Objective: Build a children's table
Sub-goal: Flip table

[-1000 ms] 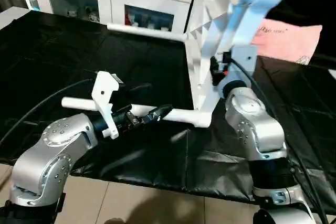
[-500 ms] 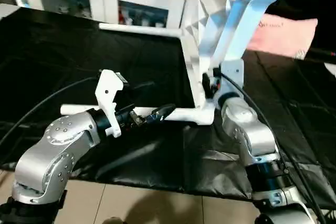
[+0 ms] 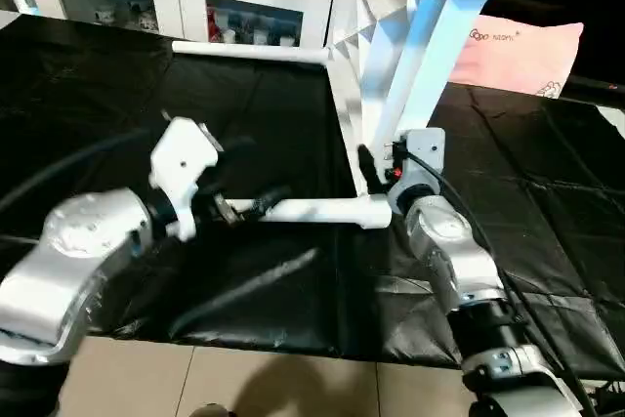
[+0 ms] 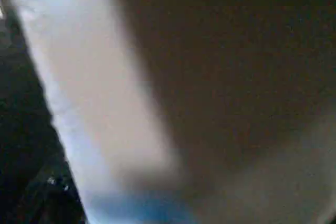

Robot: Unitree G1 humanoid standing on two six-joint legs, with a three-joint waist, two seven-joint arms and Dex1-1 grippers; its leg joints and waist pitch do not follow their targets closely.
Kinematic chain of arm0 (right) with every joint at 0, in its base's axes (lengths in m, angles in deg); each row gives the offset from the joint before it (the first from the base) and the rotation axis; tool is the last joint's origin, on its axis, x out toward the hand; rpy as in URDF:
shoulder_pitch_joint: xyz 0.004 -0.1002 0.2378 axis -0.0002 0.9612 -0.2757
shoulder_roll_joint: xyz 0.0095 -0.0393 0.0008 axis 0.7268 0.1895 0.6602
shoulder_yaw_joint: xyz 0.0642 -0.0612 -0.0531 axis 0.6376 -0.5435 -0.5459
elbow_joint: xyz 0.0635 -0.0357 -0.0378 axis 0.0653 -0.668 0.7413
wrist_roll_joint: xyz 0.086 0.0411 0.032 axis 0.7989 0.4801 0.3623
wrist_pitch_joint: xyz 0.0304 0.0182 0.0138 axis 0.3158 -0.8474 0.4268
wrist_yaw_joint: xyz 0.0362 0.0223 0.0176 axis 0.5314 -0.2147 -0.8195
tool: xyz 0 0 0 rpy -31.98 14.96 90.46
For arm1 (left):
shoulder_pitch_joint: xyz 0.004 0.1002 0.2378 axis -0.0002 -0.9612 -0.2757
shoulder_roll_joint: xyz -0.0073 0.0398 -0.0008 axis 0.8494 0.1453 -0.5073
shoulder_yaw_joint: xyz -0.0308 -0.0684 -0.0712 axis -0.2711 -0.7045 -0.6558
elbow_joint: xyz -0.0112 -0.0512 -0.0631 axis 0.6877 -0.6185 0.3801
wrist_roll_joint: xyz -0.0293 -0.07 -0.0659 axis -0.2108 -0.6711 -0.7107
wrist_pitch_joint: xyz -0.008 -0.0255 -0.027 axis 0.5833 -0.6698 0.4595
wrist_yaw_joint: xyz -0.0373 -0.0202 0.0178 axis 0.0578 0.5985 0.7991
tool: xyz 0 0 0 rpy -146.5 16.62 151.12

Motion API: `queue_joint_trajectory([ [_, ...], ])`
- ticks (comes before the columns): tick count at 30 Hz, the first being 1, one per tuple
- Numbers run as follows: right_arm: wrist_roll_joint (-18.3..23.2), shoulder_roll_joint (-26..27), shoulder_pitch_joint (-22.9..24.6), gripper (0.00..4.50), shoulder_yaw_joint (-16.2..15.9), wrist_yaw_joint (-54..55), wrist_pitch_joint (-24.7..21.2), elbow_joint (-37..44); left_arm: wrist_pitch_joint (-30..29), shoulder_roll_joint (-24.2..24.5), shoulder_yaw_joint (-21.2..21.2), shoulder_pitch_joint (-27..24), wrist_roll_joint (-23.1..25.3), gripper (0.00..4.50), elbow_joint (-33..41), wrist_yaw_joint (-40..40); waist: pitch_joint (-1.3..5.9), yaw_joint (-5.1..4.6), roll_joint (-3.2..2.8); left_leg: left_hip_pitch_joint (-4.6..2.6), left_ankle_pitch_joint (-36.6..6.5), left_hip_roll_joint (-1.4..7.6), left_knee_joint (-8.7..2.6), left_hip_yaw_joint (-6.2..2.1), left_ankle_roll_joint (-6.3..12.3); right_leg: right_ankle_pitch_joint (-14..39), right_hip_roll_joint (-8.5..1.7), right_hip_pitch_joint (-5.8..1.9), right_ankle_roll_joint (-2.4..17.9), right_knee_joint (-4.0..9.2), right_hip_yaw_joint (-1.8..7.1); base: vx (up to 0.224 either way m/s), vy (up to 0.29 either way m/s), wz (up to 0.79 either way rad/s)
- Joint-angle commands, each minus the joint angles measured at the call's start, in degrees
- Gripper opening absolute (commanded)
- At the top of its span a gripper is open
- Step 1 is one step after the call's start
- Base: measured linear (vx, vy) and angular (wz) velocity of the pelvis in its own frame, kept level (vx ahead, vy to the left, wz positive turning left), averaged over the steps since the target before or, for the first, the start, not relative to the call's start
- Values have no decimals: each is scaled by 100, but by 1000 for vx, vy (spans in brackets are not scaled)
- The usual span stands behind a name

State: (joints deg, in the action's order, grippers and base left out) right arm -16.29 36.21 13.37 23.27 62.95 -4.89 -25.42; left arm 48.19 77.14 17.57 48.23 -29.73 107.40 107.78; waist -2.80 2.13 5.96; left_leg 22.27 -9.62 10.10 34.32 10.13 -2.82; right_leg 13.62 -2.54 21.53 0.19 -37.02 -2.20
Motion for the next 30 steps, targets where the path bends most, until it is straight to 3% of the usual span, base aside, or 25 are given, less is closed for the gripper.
queue_joint_trajectory([
  [1,36,-35,-138,393,128,-70,210,-241,-55,-40,-107,129,-179,450,221,42,304,9,-185,-171,-1187,305,-428,-98,-603,103,-451,-145,808,385,286,0,0,0],
  [7,-48,63,-534,347,231,34,737,-1019,207,166,-348,373,-139,450,312,66,289,2,-188,-159,-1456,301,-433,-103,-597,682,-469,-132,791,431,290,0,0,0],
  [15,-51,171,-783,274,377,174,1038,-1594,614,247,-670,917,-230,450,542,107,314,16,-181,-164,-1155,302,-407,-81,-547,232,-448,-125,841,378,283,0,0,0],
  [19,-85,190,-846,236,396,180,1157,-1756,1348,384,-605,1300,455,450,303,-53,312,26,-163,-143,-1138,308,-402,-84,-503,273,-466,-145,788,392,286,0,0,0],
  [22,-125,201,-886,211,406,197,1216,-1847,2231,435,-608,1636,1047,450,-60,-303,311,26,-169,-139,-1133,310,-402,-93,-497,345,-468,-147,725,409,288,0,0,0],
  [26,-157,187,-893,202,409,229,1265,-1885,2765,369,-724,1911,1171,450,-211,-387,336,26,-184,-150,-987,322,-394,-92,-528,-66,-469,-151,845,339,270,0,0,0],
  [30,-158,154,-932,198,433,240,1341,-1988,3552,502,-742,2112,1817,450,-379,-746,333,23,-199,-149,-1067,330,-392,-90,-518,-19,-475,-151,875,343,272,0,0,0],
])
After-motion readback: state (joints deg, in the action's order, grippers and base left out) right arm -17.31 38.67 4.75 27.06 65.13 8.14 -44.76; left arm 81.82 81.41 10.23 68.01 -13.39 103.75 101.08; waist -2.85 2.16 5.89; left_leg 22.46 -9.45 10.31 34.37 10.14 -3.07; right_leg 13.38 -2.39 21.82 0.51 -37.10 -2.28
